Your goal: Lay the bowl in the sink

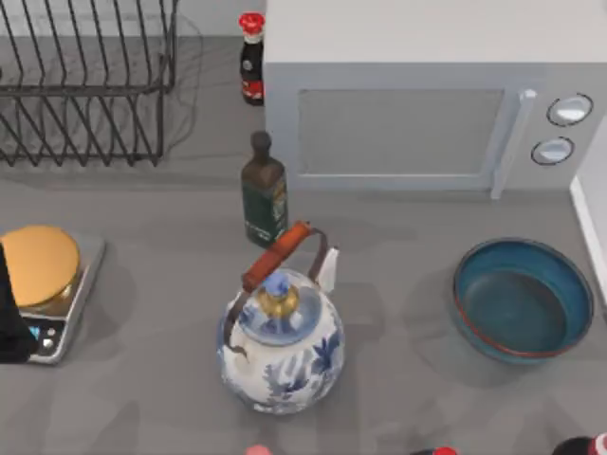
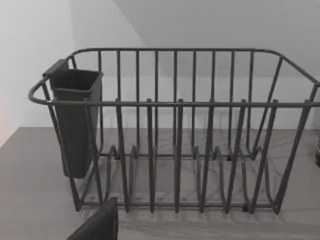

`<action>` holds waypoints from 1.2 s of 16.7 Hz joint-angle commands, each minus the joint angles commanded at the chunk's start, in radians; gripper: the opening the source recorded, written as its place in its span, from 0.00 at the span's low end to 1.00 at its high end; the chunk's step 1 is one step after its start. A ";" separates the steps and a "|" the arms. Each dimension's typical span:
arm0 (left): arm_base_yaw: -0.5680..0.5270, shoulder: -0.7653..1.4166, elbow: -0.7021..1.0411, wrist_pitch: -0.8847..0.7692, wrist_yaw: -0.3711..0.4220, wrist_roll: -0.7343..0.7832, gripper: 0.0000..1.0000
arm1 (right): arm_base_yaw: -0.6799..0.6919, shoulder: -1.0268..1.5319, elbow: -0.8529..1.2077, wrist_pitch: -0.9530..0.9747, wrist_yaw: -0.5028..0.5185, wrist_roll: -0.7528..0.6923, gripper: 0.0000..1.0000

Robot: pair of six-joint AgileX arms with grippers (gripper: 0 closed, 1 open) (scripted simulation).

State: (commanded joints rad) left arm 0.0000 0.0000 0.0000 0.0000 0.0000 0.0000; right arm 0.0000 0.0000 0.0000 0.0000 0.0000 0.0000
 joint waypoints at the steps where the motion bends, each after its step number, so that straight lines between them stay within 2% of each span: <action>1: 0.000 0.000 0.000 0.000 0.000 0.000 1.00 | 0.000 0.000 0.000 0.000 0.000 0.000 1.00; 4: 0.000 0.000 0.000 0.000 0.000 0.000 1.00 | 0.003 0.032 0.032 -0.030 0.001 0.005 1.00; 8: 0.000 0.000 0.000 0.000 0.000 0.000 1.00 | 0.025 0.224 0.214 -0.185 0.002 0.032 1.00; 20: 0.000 0.000 0.000 0.000 0.000 0.000 1.00 | 0.136 1.359 1.036 -0.949 0.003 0.148 1.00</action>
State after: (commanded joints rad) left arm 0.0000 0.0000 0.0000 0.0000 0.0000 0.0000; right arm 0.1359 1.3587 1.0355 -0.9491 0.0028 0.1480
